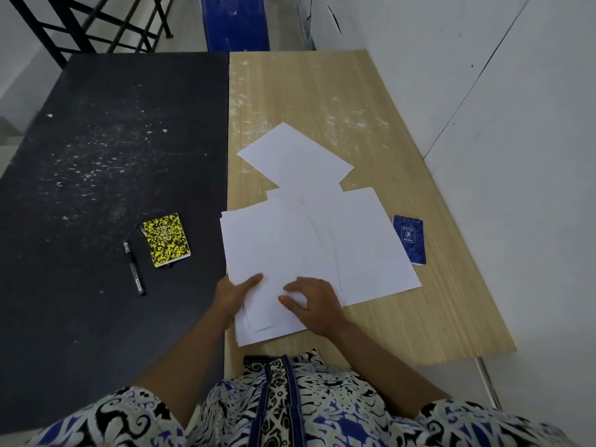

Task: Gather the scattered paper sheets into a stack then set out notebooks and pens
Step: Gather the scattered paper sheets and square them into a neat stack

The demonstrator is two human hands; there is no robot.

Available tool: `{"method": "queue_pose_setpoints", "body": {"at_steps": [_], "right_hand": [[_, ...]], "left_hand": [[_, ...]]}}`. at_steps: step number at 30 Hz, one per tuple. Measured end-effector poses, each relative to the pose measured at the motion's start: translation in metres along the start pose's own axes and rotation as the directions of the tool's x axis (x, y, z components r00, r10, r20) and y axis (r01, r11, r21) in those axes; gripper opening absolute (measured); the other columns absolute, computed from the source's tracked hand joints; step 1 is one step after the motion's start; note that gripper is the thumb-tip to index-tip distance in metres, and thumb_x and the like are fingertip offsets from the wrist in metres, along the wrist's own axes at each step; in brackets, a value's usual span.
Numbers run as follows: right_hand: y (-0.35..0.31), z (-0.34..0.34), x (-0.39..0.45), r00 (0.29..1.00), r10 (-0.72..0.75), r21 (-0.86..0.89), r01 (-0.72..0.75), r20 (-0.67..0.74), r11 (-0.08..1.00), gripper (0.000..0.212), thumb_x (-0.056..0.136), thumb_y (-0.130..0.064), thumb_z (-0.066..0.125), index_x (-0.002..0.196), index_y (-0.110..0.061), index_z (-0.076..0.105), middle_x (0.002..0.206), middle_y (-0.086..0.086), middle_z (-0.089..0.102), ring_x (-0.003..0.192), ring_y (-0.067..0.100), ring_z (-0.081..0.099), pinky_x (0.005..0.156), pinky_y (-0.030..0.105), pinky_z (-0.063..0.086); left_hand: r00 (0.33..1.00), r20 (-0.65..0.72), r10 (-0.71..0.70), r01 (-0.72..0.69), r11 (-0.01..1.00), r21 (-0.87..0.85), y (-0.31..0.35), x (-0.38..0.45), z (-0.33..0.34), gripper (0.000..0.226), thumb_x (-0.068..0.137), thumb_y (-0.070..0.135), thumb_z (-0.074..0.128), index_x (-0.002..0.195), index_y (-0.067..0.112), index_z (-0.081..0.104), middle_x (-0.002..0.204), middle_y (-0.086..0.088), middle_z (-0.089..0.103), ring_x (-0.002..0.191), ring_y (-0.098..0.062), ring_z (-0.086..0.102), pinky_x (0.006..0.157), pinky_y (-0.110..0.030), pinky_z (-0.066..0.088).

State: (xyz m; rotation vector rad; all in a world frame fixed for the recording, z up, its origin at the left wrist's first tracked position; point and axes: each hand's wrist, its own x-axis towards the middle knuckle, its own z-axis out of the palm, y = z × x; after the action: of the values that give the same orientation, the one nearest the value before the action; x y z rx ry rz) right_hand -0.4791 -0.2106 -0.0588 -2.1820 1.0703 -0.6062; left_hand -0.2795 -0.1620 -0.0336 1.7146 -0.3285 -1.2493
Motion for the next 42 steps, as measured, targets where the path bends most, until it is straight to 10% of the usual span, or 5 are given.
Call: {"method": "queue_pose_setpoints", "body": {"at_steps": [5,15,31,38,42], "right_hand": [[0.013,-0.024,0.012,0.914,0.276,-0.043,-0.302,-0.298,0.952,0.027,0.089,-0.035,0.062,0.106,-0.015,0.066,0.107,0.004,0.066,0.099,0.023,0.059,0.082,0.043,0.051],[0.066,-0.081,-0.004,0.498,0.788,-0.145,-0.865,-0.361,0.48,0.116,0.069,-0.074,0.064,0.151,-0.012,0.011,0.158,0.021,0.011,0.146,0.037,0.01,0.114,0.054,0.017],[0.034,-0.097,0.017,0.484,0.768,0.585,-0.503,-0.419,0.636,0.061,0.085,-0.01,0.069,0.138,-0.013,0.04,0.116,0.01,0.059,0.093,0.019,0.059,0.078,0.028,0.048],[0.016,-0.095,0.03,-0.042,0.997,0.996,-0.065,-0.07,0.068,0.086,0.074,-0.057,0.072,0.139,-0.015,0.034,0.114,0.001,0.055,0.095,0.02,0.057,0.078,0.033,0.047],[0.014,-0.075,0.02,-0.069,0.994,0.979,-0.191,-0.082,0.068,0.072,0.075,-0.055,0.074,0.124,-0.01,0.045,0.106,0.004,0.057,0.088,0.021,0.058,0.076,0.035,0.05]], "left_hand": [[1.0,0.028,0.003,-0.003,1.0,-0.002,-0.001,0.0,-0.003,0.054,0.075,0.01,0.08,0.124,0.007,0.058,0.115,-0.006,0.065,0.098,-0.021,0.064,0.079,-0.032,0.051],[0.999,0.047,-0.003,0.002,1.0,0.001,-0.002,-0.002,-0.002,0.045,0.076,0.007,0.079,0.116,0.01,0.06,0.101,0.002,0.066,0.089,-0.015,0.064,0.069,-0.026,0.05],[1.0,-0.007,-0.015,0.015,0.999,0.05,-0.012,0.005,0.004,0.054,0.073,0.014,0.083,0.121,0.006,0.06,0.114,-0.008,0.067,0.099,-0.026,0.065,0.08,-0.036,0.052],[1.0,0.001,-0.003,0.003,0.999,0.043,-0.011,0.002,0.006,0.047,0.075,0.012,0.081,0.118,0.006,0.061,0.109,-0.007,0.066,0.093,-0.023,0.064,0.077,-0.033,0.05],[1.0,0.014,0.001,-0.001,1.0,0.03,-0.011,0.001,0.005,0.043,0.076,0.011,0.08,0.115,0.008,0.062,0.105,-0.004,0.066,0.088,-0.018,0.064,0.07,-0.028,0.05]]}}
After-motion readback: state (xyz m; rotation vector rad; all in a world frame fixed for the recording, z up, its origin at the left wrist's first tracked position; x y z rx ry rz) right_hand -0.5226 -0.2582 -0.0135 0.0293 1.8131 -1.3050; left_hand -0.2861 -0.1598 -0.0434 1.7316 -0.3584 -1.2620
